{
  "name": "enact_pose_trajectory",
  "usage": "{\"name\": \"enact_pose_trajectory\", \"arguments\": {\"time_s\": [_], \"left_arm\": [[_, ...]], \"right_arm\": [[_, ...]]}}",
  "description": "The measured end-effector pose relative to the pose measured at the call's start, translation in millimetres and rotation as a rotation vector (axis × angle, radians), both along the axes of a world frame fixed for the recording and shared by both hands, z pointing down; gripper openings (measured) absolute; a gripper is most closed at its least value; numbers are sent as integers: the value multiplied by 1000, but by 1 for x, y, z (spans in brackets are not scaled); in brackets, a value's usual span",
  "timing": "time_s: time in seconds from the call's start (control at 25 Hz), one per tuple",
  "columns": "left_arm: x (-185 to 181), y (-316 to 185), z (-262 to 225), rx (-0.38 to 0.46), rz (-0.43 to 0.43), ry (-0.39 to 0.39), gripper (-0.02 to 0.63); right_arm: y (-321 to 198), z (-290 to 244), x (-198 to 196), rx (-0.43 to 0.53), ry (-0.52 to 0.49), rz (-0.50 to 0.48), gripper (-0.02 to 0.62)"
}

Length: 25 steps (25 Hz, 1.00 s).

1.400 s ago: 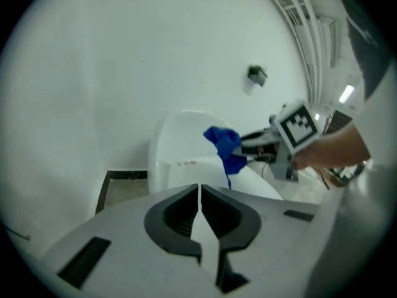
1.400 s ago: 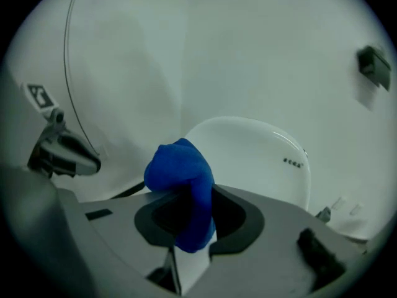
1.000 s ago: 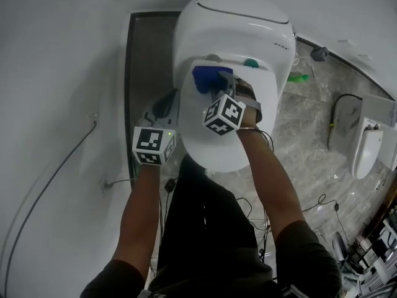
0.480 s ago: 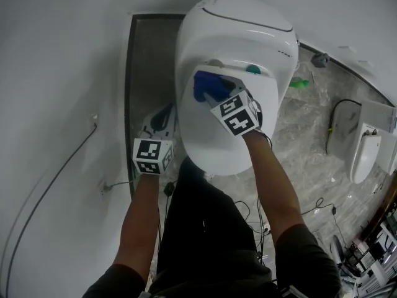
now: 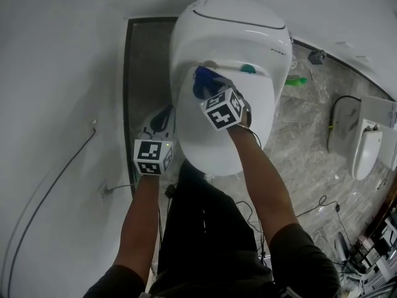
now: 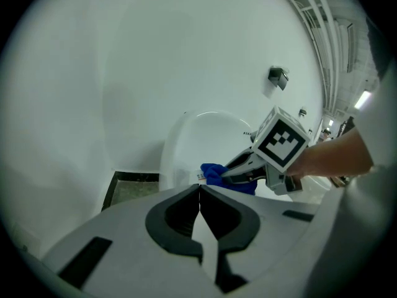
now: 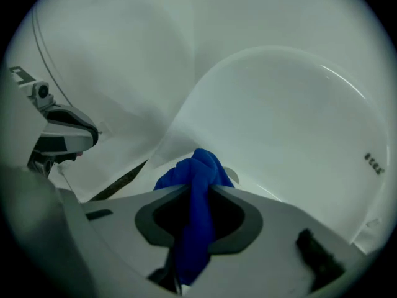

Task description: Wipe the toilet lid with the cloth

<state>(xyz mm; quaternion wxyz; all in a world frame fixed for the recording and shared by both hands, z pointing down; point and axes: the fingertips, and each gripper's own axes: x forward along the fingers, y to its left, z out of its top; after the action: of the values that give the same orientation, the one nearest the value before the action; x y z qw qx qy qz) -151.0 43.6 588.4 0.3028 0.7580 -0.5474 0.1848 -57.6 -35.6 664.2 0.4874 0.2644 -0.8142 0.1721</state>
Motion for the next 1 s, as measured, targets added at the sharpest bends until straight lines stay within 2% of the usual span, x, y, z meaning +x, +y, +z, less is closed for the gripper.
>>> {"name": "enact_pose_trajectory", "arguments": {"time_s": [0.16, 0.44, 0.68, 0.8, 0.88, 1.0], "left_arm": [[11, -7, 2, -9, 28, -9, 12], [43, -12, 5, -17, 90, -9, 12], [54, -15, 11, -43, 108, -10, 12], [50, -15, 15, -54, 93, -20, 12], [44, -16, 17, -58, 65, -22, 12], [28, -20, 20, -59, 14, -28, 12]], "right_arm": [[-14, -1, 45, 8, -1, 125, 83], [-34, 2, 154, 66, 25, 370, 83], [-42, 6, 217, 90, 67, 494, 82], [-45, 8, 228, 95, 58, 533, 82], [-42, 2, 221, 98, 27, 556, 82], [-30, -20, 172, 121, -87, 523, 82]]}}
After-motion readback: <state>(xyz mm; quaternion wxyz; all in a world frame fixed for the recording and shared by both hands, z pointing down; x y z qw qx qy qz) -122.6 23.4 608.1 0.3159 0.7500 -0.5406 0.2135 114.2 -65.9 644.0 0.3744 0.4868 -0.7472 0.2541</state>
